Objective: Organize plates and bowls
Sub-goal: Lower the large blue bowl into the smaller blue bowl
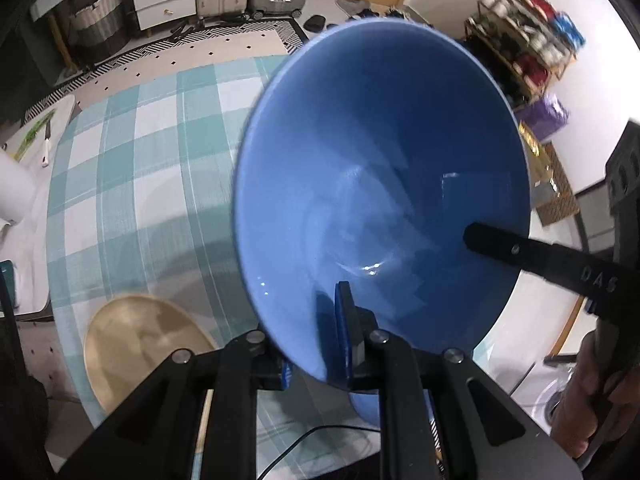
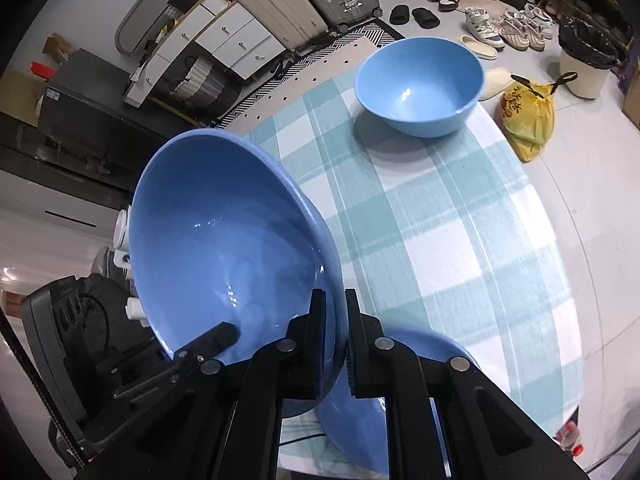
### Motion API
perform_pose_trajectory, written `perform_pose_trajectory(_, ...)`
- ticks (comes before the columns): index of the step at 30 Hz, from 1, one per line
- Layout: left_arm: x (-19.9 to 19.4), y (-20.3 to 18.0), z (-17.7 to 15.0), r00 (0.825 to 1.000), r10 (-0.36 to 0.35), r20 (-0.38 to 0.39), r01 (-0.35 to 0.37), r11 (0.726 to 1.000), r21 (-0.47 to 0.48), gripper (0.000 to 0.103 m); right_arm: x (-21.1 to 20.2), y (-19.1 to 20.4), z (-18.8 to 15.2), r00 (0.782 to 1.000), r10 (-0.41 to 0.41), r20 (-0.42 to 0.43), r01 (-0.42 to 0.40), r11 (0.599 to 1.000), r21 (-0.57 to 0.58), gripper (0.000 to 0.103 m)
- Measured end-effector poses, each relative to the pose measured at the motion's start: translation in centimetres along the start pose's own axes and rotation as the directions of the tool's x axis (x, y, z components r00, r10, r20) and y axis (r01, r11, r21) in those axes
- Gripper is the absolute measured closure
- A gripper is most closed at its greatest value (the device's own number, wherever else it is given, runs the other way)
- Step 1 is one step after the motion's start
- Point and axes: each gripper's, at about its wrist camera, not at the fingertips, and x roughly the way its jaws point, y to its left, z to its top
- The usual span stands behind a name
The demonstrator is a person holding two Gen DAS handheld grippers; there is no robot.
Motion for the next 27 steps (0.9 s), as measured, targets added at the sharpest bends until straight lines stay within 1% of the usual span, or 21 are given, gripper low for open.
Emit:
perform_pose_trajectory(3, 0.5, -1.3, -1.7, 1.000, 0.015, -0.014, -0.015, 1.000, 0.026, 0.087, -0.2, -0.9, -1.6, 1.000, -0.024, -0.007, 0.024, 1.000, 0.004, 0.094)
perform_pose_trajectory(8, 2.1, -2.4, -3.9, 0.999, -0.005, -0.052, 0.007, 0.999, 0.036, 0.087, 0.0, -3.4, -4.1, 0.999, -0.029, -0.044, 0.031, 0.999, 0.028, 0.094)
perform_pose_trajectory(12, 3.2, -3.9, -5.5, 0.996, -0.002, -0.090, 0.008, 0.998, 0.067, 0.087, 0.1, -4.9, -6.1, 0.996, -0.058, -0.065, 0.060, 0.998, 0.031, 0.094)
perform_pose_trajectory(16, 3.7, -5.6, -7.1, 0.993, 0.025, -0.113, -0.013, 0.994, 0.107, 0.086, 0.5, -6.2, -7.4, 0.994, -0.069, -0.087, 0.073, 0.997, 0.040, 0.094)
perform_pose_trajectory(18, 3.8, -6.1, -7.6, 0.992, 0.045, -0.114, -0.032, 0.993, 0.118, 0.086, 0.8, -6.8, -8.0, 0.993, -0.056, -0.100, 0.062, 0.996, 0.060, 0.094)
perform_pose_trajectory(23, 4.3, -6.7, -8.6, 0.989, 0.087, -0.123, -0.070, 0.988, 0.138, 0.085, 1.3, -7.4, -8.6, 0.991, -0.059, -0.119, 0.069, 0.995, 0.075, 0.094)
perform_pose_trajectory(27, 4.7, -7.1, -9.5, 0.985, 0.098, -0.139, -0.076, 0.985, 0.153, 0.084, 1.7, -7.7, -9.2, 0.987, -0.079, -0.137, 0.088, 0.994, 0.064, 0.094)
